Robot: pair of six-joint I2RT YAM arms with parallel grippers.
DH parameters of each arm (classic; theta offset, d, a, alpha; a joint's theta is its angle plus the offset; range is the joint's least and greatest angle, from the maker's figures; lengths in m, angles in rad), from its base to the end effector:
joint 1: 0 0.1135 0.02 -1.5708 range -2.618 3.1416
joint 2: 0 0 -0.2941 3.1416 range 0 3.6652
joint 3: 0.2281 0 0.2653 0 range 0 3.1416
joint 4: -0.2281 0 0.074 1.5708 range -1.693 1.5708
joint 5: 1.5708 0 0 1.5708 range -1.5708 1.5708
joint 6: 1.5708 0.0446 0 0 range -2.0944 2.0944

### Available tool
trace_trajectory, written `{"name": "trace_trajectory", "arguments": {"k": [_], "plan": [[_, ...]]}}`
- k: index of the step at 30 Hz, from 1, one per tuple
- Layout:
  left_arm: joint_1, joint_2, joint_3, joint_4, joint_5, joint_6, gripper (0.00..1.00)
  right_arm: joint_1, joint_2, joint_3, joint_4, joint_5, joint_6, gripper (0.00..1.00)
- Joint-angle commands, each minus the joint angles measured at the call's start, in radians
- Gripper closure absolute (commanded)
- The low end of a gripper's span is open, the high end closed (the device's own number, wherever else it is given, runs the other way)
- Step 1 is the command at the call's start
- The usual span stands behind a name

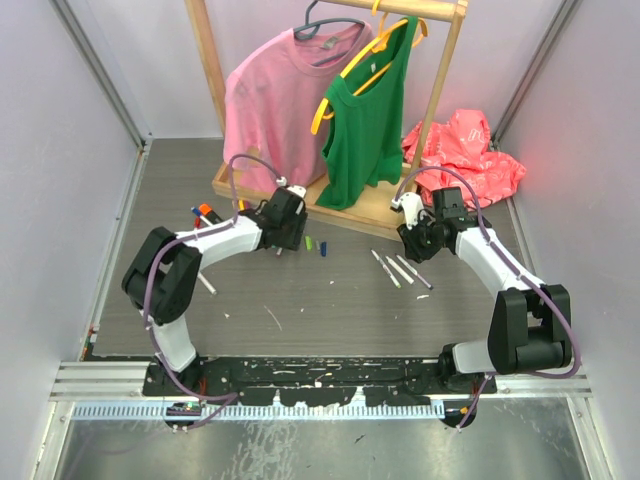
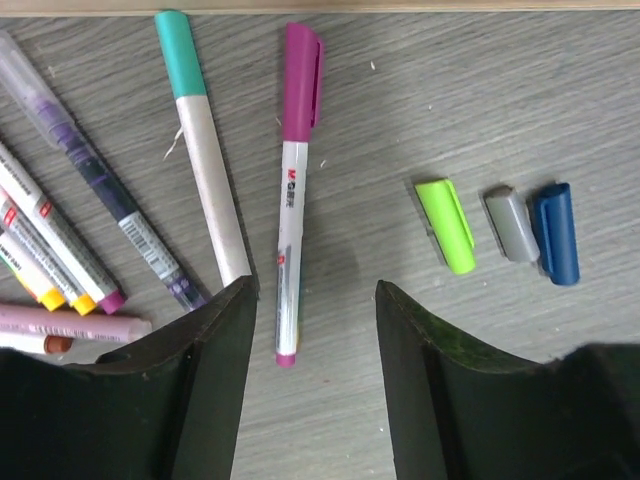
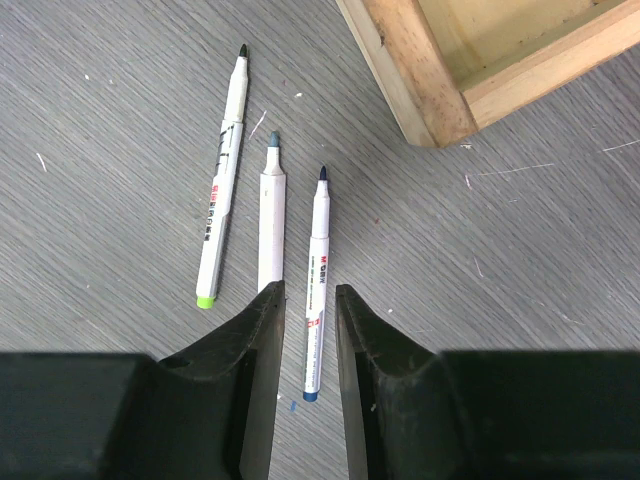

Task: Open the pen caps
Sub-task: Pick up the pen from the center of the board.

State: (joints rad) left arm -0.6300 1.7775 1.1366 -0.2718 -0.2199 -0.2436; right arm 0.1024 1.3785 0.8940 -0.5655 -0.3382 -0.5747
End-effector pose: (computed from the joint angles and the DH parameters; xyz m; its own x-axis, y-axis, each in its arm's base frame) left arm 0.3251 -0.2250 0.2019 -0.7331 0.2432 -0.6352 0.2992 0.9540 0.0200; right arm 0.2752 0.0432 0.2342 -0.5826 -0.5753 -0.5741 -0.6878 0.7253 -0.0289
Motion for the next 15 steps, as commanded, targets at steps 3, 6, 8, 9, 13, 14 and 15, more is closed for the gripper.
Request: {"name": "trace_trajectory", "arguments": {"k": [3,6,8,9,13,14,15], "plan": [[0.035,0.068,0.115,-0.062,0.04,0.044,0.49,-0.001,-0.029,0.02,0.001,-0.021,-0.017,0.67],[0.043,0.097,0.148,-0.082,0.044,0.056,0.5,-0.001,-0.03,0.019,0.001,-0.022,-0.019,0.67],[0.049,0.115,0.17,-0.092,0.055,0.059,0.52,-0.001,-0.03,0.019,-0.002,-0.022,-0.02,0.67],[0.052,0.122,0.178,-0.096,0.062,0.058,0.53,-0.001,-0.029,0.019,-0.001,-0.024,-0.02,0.66],[0.062,0.149,0.193,-0.105,0.079,0.059,0.57,-0.002,-0.03,0.019,-0.002,-0.025,-0.021,0.66],[0.064,0.154,0.193,-0.108,0.081,0.059,0.58,-0.001,-0.03,0.019,-0.002,-0.025,-0.022,0.66],[0.066,0.157,0.196,-0.11,0.083,0.059,0.6,-0.001,-0.03,0.019,-0.002,-0.027,-0.021,0.66]]}}
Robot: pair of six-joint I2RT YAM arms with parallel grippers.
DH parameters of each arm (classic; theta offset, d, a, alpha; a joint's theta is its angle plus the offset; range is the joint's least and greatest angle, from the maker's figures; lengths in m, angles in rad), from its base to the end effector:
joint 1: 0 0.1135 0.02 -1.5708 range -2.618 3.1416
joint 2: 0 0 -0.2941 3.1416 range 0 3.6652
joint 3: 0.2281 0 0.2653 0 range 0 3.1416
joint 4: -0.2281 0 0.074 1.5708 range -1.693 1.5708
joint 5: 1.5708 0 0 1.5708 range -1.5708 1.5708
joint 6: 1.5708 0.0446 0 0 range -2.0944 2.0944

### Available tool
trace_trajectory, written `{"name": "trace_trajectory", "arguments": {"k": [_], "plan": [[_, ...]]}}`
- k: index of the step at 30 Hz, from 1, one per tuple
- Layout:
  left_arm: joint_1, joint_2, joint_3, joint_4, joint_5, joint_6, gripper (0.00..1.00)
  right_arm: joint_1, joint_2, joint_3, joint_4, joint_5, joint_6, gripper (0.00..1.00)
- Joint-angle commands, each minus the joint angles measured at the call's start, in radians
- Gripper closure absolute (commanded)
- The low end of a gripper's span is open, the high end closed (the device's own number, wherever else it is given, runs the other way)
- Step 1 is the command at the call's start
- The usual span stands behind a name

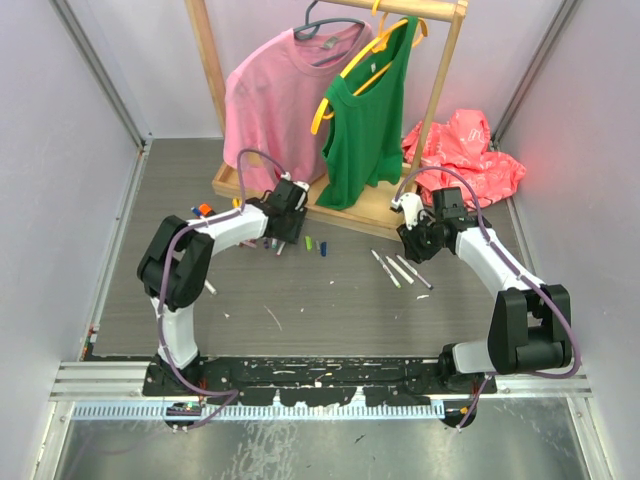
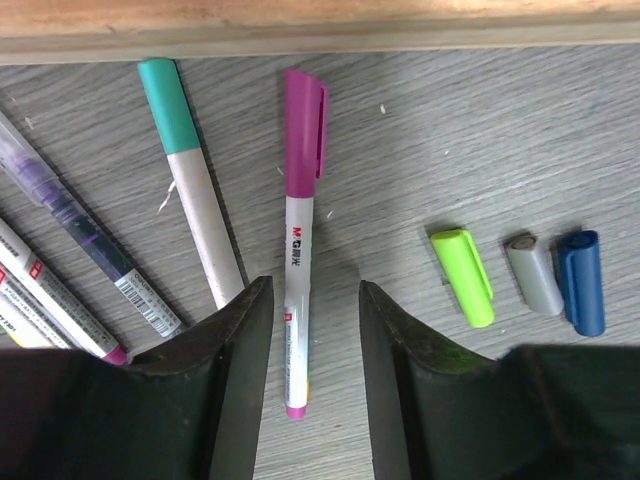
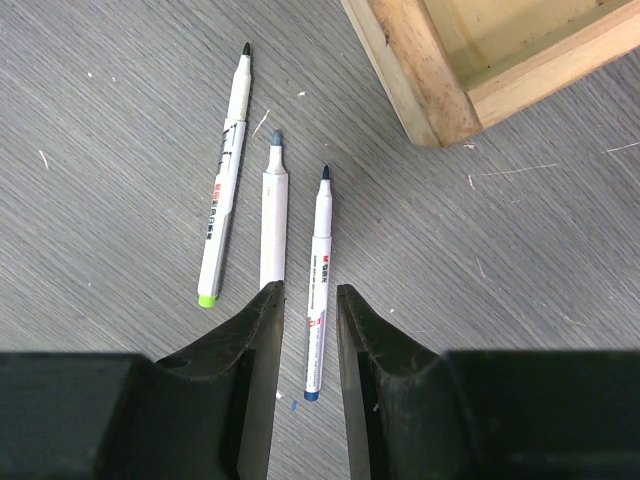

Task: Open the pen caps
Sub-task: Pick up the pen from the center of the board.

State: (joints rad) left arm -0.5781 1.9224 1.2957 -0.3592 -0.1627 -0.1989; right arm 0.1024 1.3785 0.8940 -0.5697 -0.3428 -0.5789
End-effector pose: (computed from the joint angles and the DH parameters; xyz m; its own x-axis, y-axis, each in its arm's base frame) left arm 0.3649 -0.2294 0.1882 -0.7763 0.2737 -0.5679 0.3172 0.9481 0.0233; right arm 0.2747 0.0433 0.2340 -0.5810 -0.5777 -0.5733 -0.6920 0.7214 -0.0256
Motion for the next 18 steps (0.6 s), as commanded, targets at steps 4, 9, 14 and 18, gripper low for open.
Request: {"name": "trace_trajectory", "arguments": {"k": [4,9,14,18], "plan": [[0.022,0.02,0.039,-0.028,0.043,0.013,0.63,-0.001,-0.03,0.019,0.001,-0.024,-0.019,0.66],[0.023,0.011,0.021,-0.022,0.064,0.002,0.69,-0.002,-0.03,0.019,0.001,-0.025,-0.019,0.65],[0.023,-0.007,-0.009,-0.011,0.079,-0.006,0.75,-0.001,-0.032,0.02,-0.002,-0.03,-0.02,0.65],[0.023,-0.025,-0.026,-0.009,0.09,-0.016,0.83,-0.001,-0.034,0.022,-0.005,-0.037,-0.02,0.65]]}}
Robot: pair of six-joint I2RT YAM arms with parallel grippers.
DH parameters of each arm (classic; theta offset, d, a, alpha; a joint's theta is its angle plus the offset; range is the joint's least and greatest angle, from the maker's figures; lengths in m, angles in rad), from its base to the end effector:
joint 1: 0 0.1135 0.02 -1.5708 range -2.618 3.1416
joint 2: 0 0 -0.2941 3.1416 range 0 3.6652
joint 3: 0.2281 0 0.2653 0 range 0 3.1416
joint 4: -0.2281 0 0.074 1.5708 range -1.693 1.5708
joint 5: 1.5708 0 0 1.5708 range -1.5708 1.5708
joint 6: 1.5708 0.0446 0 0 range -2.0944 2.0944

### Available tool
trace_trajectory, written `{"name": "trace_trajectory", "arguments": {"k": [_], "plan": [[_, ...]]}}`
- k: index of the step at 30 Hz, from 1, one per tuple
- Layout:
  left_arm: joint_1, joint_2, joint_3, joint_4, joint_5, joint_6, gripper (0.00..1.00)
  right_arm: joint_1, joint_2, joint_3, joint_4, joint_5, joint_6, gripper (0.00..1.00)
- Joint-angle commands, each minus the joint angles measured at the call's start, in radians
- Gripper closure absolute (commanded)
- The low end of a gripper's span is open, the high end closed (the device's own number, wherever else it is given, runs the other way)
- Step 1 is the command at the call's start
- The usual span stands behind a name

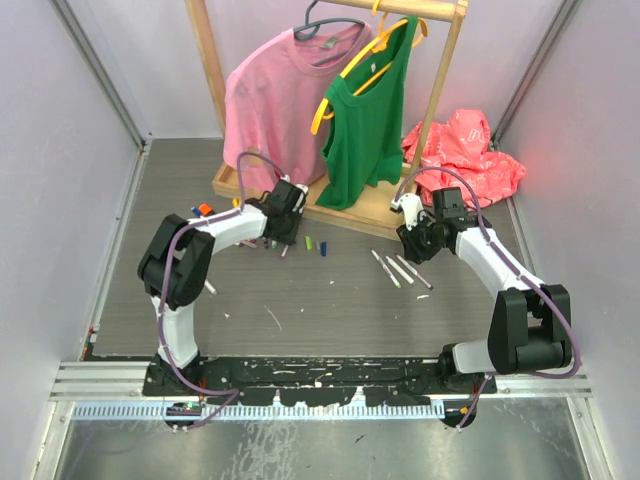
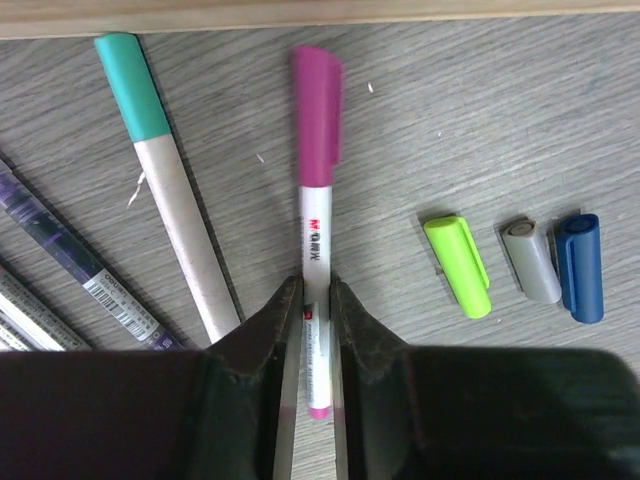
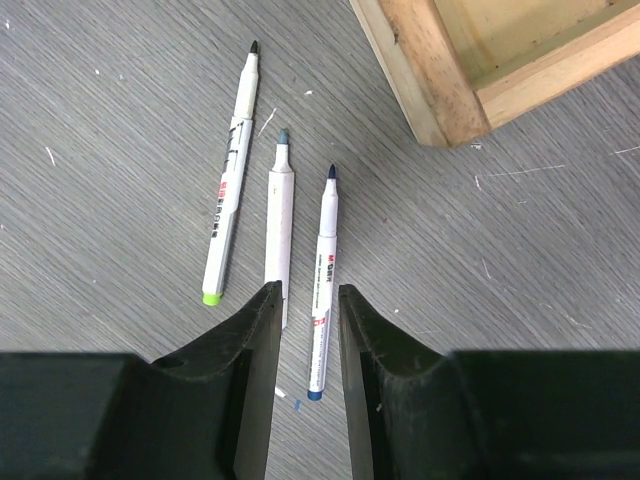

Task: Open the pen caps
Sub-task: Pick up the pen from the center of the board.

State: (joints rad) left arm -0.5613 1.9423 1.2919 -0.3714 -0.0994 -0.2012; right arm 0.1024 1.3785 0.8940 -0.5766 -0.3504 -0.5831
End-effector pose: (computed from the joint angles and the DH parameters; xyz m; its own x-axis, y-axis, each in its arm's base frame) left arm 0.3668 -0.2254 0.1778 -0.8047 0.2711 -0.5282 0.3317 0.9431 -0.0213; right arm 0.2739 0.0435 0.2337 -0.5802 -0.5795 -0.5723 -0.6973 0.7165 -0.0185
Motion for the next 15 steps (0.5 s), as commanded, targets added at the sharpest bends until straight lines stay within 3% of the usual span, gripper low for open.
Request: {"name": "trace_trajectory", "arguments": {"k": [1,6,15], "plan": [[0.006,-0.052,-0.028,0.005,0.029,-0.017,0.86,-0.001,-0.035,0.022,0.001,-0.033,-0.015,0.65],[0.006,-0.107,-0.08,0.03,0.041,-0.036,1.0,-0.001,-0.049,0.023,-0.004,-0.061,-0.014,0.65],[0.006,-0.323,-0.225,0.102,0.114,-0.086,1.0,0.0,-0.088,0.031,-0.024,-0.23,0.008,0.64]]}}
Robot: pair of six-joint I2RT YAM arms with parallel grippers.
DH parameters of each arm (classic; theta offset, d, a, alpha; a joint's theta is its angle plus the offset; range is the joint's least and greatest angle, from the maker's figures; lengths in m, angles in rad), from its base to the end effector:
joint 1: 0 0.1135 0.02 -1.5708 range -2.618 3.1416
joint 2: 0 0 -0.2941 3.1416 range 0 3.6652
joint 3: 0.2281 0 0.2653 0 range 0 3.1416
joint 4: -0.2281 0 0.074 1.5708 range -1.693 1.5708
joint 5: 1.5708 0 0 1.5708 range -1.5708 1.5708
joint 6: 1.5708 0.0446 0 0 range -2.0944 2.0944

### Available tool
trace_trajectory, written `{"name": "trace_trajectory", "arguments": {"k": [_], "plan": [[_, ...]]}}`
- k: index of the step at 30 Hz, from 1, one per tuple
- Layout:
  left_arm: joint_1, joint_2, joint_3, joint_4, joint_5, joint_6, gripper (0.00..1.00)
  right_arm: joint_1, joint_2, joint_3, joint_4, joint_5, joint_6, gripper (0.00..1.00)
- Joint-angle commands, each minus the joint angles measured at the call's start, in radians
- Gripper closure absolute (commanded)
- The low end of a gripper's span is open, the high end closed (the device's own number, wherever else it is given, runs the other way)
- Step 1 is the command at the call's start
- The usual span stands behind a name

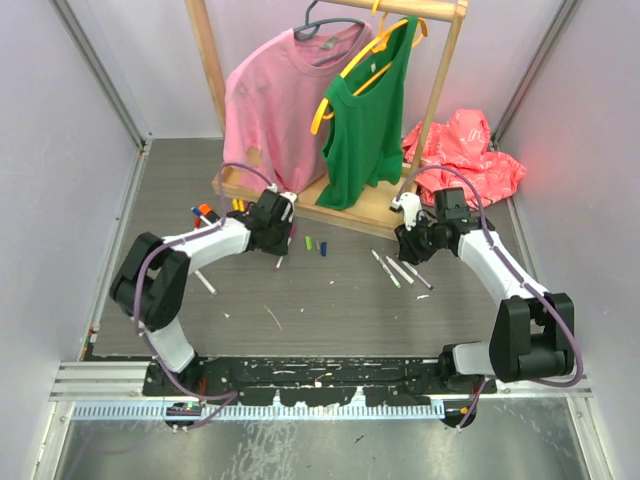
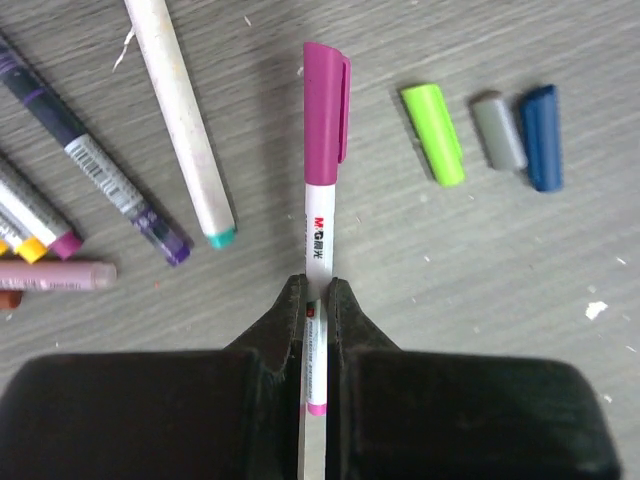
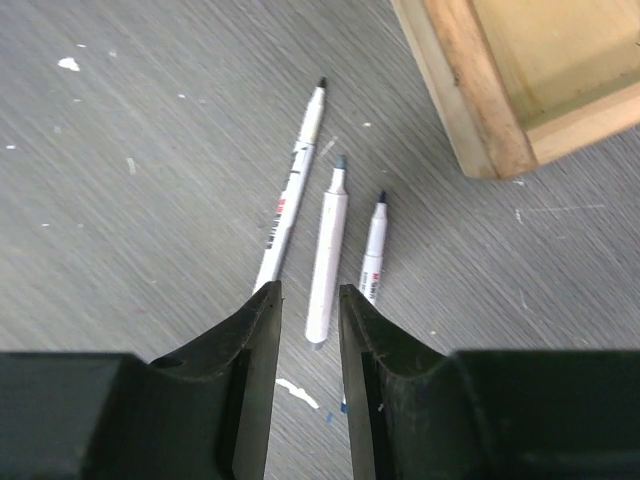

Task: Open the pen caps
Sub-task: Pick up the pen from the center of the board.

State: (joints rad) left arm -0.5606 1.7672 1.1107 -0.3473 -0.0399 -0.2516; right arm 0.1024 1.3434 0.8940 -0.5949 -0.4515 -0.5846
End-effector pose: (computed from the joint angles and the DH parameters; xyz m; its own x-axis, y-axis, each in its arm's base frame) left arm 0.3248 -0.2018 0.1917 -0.8197 0.2209 -0.5286 0.3191 0.9423 -0.1011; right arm 0.2665 0.0469 0.2431 -0.5461 -0.5553 -0.6272 -0.7332 0.6790 0.0373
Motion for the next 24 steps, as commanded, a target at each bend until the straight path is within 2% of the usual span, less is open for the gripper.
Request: {"name": "trace_trajectory", "arguments": {"k": [1,6,12,17,24], "plan": [[0.005,-0.18,-0.066,0.098,0.071,-0.044,1.0,0.0,-0.06,0.032,-0.008,-0.159,0.014,0.64],[0.005,-0.354,-0.217,0.273,0.223,-0.119,1.0,0.0,-0.136,0.018,0.022,-0.303,0.051,0.65],[-0.01,-0.542,-0.413,0.593,0.347,-0.259,1.0,0.0,-0.254,-0.038,0.108,-0.518,0.096,0.63],[-0.062,-0.656,-0.521,0.811,0.338,-0.306,1.0,0.0,-0.285,-0.065,0.156,-0.672,0.133,0.58],[-0.204,-0.711,-0.602,0.99,0.218,-0.308,1.0,-0.004,-0.277,-0.059,0.167,-0.759,0.171,0.56]]}}
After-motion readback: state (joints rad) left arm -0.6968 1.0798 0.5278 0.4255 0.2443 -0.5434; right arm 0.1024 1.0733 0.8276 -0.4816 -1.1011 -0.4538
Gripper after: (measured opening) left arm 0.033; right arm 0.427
